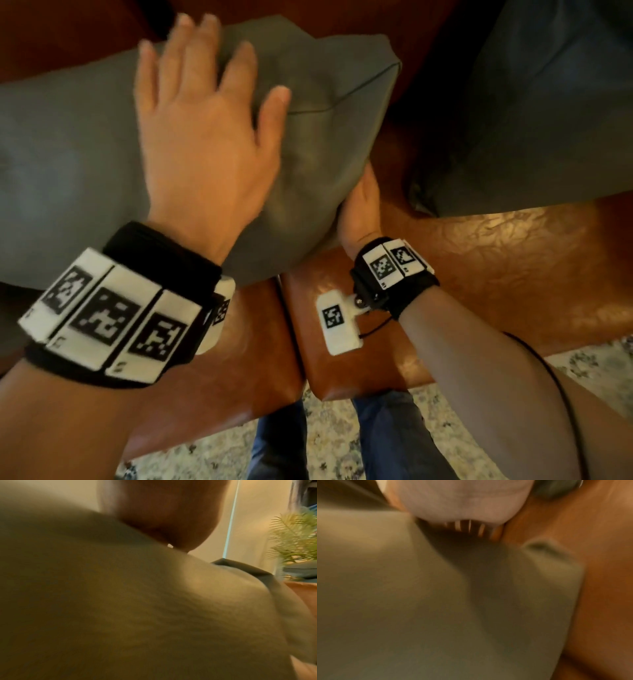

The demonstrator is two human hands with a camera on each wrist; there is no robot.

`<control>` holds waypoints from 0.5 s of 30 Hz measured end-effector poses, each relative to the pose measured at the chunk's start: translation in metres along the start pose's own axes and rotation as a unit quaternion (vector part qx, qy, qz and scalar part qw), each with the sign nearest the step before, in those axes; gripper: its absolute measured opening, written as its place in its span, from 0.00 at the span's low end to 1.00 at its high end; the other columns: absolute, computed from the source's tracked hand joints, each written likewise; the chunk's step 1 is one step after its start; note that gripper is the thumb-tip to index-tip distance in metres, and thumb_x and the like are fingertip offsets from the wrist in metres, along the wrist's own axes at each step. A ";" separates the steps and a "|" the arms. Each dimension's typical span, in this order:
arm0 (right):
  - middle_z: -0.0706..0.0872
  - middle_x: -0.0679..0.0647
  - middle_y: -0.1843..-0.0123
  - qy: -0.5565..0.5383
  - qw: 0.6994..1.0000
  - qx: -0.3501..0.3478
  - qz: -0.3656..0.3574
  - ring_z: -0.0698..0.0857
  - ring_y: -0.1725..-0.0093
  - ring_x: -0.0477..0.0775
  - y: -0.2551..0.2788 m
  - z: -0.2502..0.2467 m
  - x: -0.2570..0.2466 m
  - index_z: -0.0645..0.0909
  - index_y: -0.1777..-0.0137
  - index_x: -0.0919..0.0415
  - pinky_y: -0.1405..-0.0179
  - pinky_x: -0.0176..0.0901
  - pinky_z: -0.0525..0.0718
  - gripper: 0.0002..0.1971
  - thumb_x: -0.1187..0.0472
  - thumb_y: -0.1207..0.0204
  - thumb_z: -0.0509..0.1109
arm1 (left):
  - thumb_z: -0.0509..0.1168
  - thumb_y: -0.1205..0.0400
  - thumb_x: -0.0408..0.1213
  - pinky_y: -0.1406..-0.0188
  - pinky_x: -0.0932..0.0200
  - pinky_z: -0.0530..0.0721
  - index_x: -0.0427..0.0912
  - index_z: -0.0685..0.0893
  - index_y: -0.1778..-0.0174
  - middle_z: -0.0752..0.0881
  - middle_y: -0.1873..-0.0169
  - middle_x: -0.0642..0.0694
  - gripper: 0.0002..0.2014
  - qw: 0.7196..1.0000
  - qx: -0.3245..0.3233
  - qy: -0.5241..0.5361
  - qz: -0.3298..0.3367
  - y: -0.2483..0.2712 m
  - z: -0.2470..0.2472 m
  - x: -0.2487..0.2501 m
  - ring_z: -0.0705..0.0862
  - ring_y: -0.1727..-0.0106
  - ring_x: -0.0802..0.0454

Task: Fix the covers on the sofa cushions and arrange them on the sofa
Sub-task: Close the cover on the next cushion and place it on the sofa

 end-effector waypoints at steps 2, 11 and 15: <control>0.78 0.55 0.27 -0.021 0.998 -0.002 0.058 0.75 0.26 0.53 0.007 0.012 0.000 0.74 0.28 0.62 0.23 0.48 0.71 0.19 0.59 0.13 0.52 | 0.45 0.12 0.56 0.17 0.39 0.50 0.42 0.68 0.19 0.65 0.19 0.36 0.29 0.999 0.013 -0.003 -0.043 0.010 -0.005 -0.021 0.59 0.16 0.40; 0.76 0.50 0.23 -0.043 0.990 0.040 0.132 0.72 0.22 0.50 0.010 0.001 0.022 0.72 0.22 0.51 0.20 0.56 0.66 0.35 0.30 0.23 0.55 | 0.40 0.11 0.55 0.17 0.42 0.48 0.42 0.60 0.16 0.63 0.17 0.39 0.30 0.997 0.014 0.020 -0.069 0.021 0.005 -0.049 0.57 0.15 0.42; 0.83 0.47 0.45 -0.118 0.991 0.054 0.044 0.81 0.43 0.41 0.021 0.031 -0.007 0.76 0.41 0.51 0.36 0.37 0.76 0.11 0.54 0.16 0.54 | 0.39 0.11 0.55 0.16 0.43 0.47 0.43 0.60 0.16 0.62 0.17 0.40 0.31 0.997 0.009 0.036 -0.068 0.021 0.008 -0.049 0.56 0.15 0.43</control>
Point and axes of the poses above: each hand's wrist, its own y-axis away from the middle knuckle, its own z-axis out of the palm, x = y × z, the point moved 1 cm from there along -y, towards the middle knuckle
